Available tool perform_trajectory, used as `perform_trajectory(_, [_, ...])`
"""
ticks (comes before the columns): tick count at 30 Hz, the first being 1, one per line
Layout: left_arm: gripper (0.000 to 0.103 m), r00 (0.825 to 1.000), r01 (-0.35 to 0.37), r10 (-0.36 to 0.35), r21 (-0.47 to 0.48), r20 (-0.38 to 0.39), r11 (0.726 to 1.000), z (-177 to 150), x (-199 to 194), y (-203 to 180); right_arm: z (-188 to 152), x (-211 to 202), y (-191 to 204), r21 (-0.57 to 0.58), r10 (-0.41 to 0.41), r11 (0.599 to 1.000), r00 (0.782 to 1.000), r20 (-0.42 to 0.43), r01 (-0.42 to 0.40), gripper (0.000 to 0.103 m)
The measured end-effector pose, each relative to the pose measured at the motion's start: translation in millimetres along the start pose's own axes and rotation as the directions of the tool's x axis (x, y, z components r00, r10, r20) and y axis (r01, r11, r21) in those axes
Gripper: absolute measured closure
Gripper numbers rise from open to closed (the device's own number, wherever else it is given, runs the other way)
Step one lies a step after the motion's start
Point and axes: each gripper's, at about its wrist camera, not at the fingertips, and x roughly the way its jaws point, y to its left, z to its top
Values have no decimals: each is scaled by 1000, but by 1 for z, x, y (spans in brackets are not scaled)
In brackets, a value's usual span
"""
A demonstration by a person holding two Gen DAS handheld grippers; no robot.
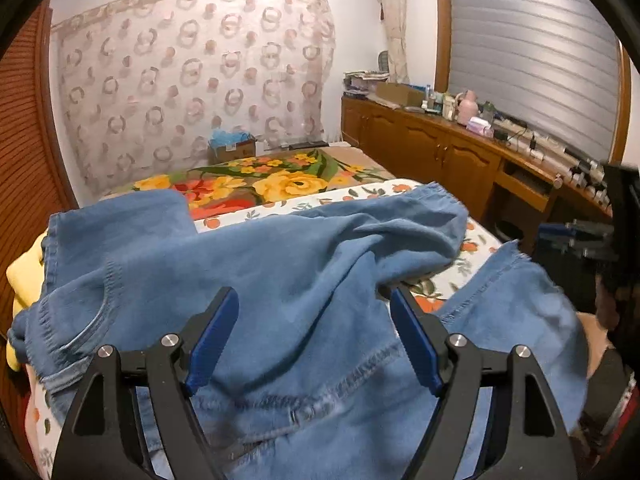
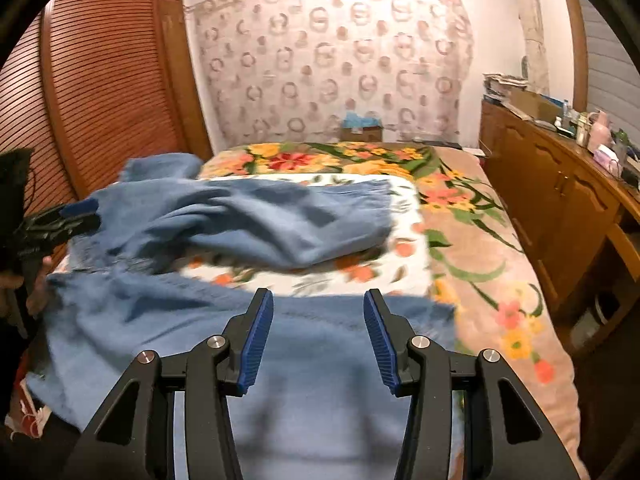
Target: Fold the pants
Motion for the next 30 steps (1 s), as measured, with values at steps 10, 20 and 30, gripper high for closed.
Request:
perform_trajectory(10, [24, 998, 16, -15, 17, -53, 1000, -17, 30, -2, 54, 75, -27, 28, 27, 999, 997, -78, -25, 54])
perform_trajectory(20, [47, 992, 39, -25, 114, -121, 993, -12, 37, -32, 83, 137, -49, 53, 79, 996, 983, -168, -71, 54])
perform_trajectory(30, [95, 991, 29, -15, 108, -133, 994, 1, 28, -36, 92, 135, -68, 121, 175, 980, 972, -159, -157, 92])
